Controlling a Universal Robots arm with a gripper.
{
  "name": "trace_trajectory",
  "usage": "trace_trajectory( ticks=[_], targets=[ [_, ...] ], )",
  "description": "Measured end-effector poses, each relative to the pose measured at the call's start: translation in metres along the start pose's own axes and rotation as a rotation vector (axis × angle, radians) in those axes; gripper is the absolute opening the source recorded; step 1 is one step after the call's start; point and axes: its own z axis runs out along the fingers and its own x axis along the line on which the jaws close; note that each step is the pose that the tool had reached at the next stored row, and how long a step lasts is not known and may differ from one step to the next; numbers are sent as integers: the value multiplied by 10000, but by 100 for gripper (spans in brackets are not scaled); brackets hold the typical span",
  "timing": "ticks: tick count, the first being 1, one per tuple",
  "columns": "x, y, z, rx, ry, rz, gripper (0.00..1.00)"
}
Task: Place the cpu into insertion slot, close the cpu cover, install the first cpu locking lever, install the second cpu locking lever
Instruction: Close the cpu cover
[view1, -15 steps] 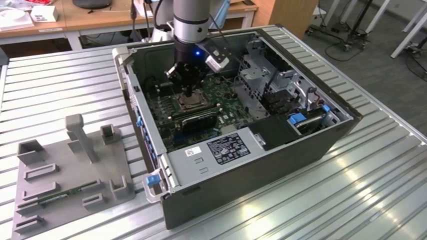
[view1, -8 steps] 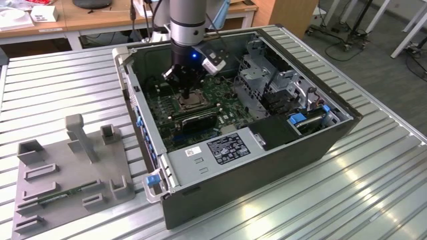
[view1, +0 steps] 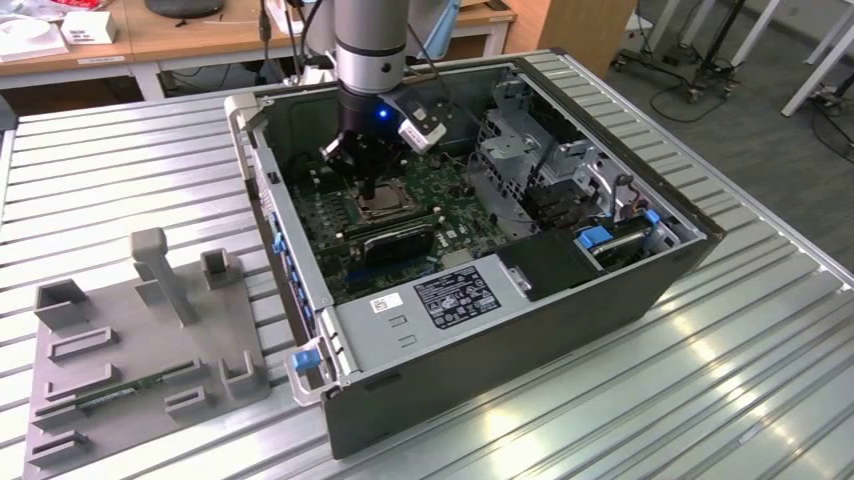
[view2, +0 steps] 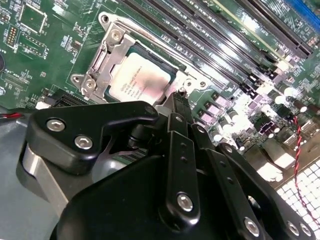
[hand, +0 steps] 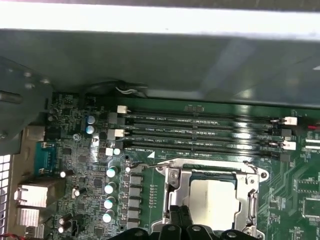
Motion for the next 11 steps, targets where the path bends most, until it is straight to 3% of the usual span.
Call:
trace_trajectory(
  ticks=[6,11],
  targets=[
    [1,0,8,-3,-2,17,11],
    [14,1,51,11,1,40,11]
  ],
)
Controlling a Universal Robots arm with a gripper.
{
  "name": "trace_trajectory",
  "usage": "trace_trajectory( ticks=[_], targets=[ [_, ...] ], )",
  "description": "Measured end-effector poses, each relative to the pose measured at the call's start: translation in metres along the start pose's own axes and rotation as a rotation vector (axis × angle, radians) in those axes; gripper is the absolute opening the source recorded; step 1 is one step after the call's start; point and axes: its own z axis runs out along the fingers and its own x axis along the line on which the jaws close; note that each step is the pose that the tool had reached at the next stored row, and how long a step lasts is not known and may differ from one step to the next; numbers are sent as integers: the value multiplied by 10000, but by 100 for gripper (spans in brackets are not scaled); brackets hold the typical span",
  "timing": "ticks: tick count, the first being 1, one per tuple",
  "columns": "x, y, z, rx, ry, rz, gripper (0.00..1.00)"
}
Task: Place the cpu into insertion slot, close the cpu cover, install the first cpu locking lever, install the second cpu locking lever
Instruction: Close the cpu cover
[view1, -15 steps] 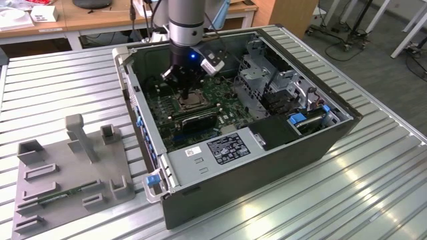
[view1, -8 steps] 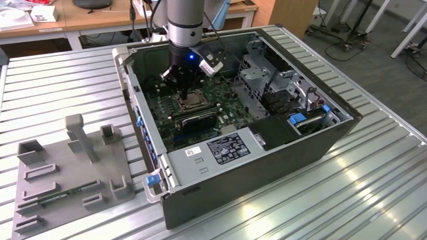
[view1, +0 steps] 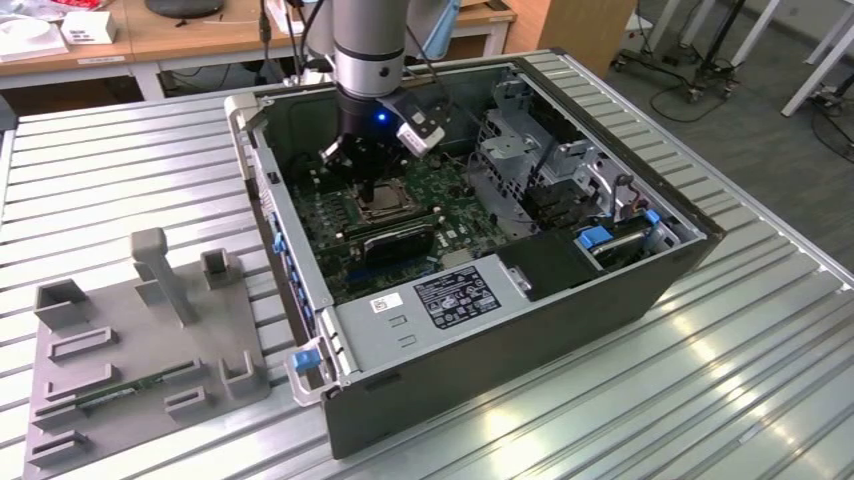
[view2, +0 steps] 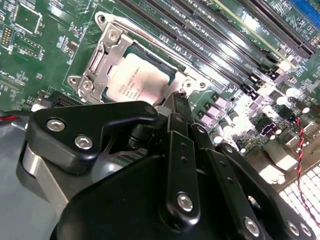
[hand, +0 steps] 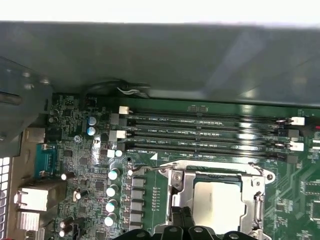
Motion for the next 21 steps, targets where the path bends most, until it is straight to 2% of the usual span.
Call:
trace_trajectory(
  ticks=[21],
  targets=[
    [2,0,59,6,1,9,11]
  ],
)
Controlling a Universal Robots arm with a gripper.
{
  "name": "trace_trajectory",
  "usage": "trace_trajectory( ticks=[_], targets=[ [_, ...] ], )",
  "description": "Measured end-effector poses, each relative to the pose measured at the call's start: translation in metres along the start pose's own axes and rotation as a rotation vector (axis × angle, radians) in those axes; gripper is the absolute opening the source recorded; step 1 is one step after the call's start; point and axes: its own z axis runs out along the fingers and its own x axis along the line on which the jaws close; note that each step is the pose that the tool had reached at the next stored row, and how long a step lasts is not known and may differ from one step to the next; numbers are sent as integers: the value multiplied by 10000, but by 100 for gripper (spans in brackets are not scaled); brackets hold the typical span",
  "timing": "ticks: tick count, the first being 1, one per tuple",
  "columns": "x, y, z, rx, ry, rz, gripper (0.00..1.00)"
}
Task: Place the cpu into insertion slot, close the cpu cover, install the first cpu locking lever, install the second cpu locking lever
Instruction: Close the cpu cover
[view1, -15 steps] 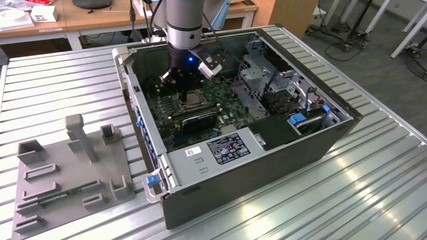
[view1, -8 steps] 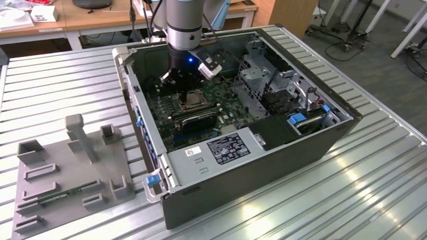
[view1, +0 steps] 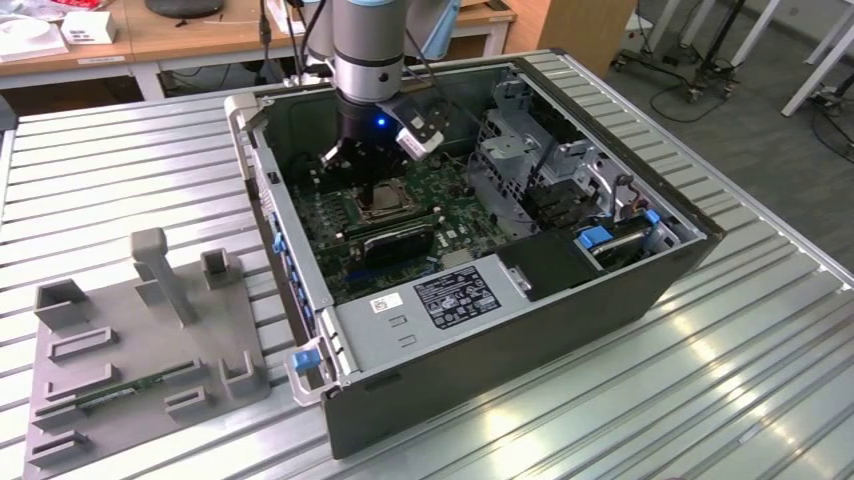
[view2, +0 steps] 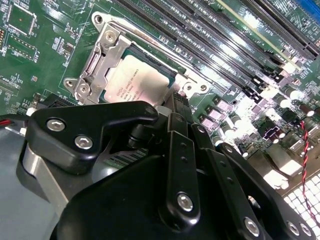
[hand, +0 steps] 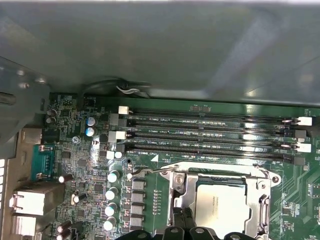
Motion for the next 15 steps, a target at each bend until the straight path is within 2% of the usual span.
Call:
trace_trajectory(
  ticks=[15],
  targets=[
    [-2,31,5,-1,-1,-1,11]
  ],
)
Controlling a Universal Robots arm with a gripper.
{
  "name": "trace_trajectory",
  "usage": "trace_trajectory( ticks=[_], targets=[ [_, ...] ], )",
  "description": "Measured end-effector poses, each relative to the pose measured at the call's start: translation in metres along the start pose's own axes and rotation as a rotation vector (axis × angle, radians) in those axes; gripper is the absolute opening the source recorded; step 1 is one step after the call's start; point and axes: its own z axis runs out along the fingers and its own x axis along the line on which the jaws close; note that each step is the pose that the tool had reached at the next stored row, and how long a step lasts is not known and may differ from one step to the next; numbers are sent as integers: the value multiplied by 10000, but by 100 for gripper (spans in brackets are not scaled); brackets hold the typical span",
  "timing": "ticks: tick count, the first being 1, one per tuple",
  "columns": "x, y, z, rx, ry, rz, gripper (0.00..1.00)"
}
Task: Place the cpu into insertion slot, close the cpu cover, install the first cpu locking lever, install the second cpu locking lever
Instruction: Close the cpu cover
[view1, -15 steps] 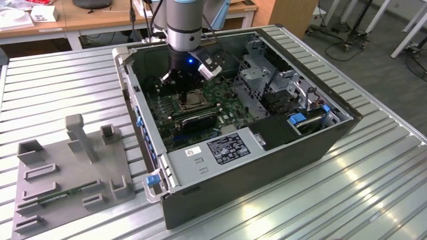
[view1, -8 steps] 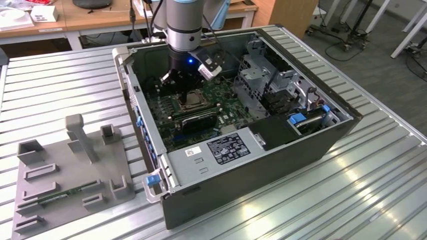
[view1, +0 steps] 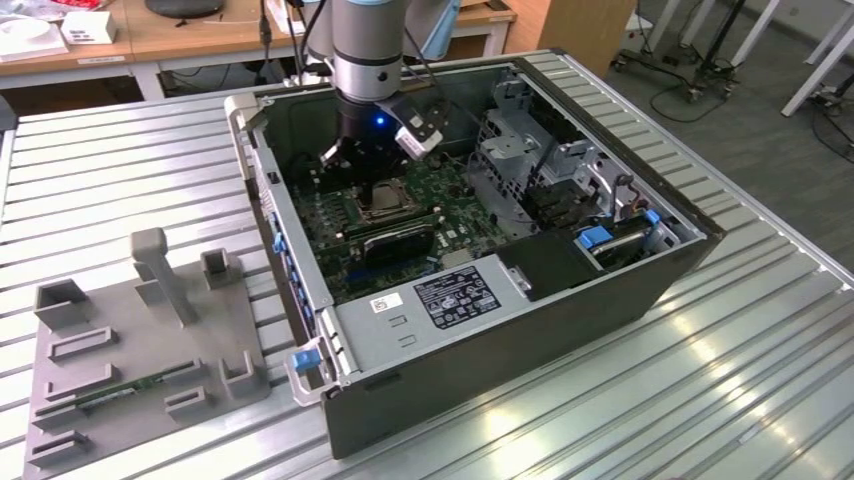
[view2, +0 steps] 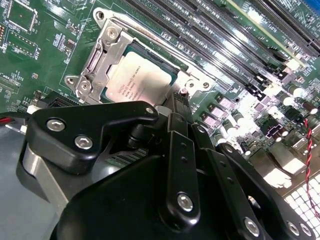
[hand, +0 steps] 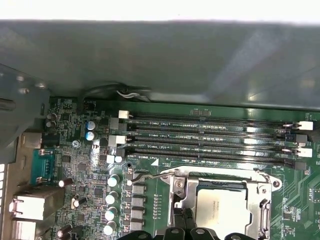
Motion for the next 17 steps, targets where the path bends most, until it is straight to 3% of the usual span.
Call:
trace_trajectory(
  ticks=[6,17],
  targets=[
    [0,1,31,2,2,2,11],
    [-1,9,33,0,0,1,11]
  ],
)
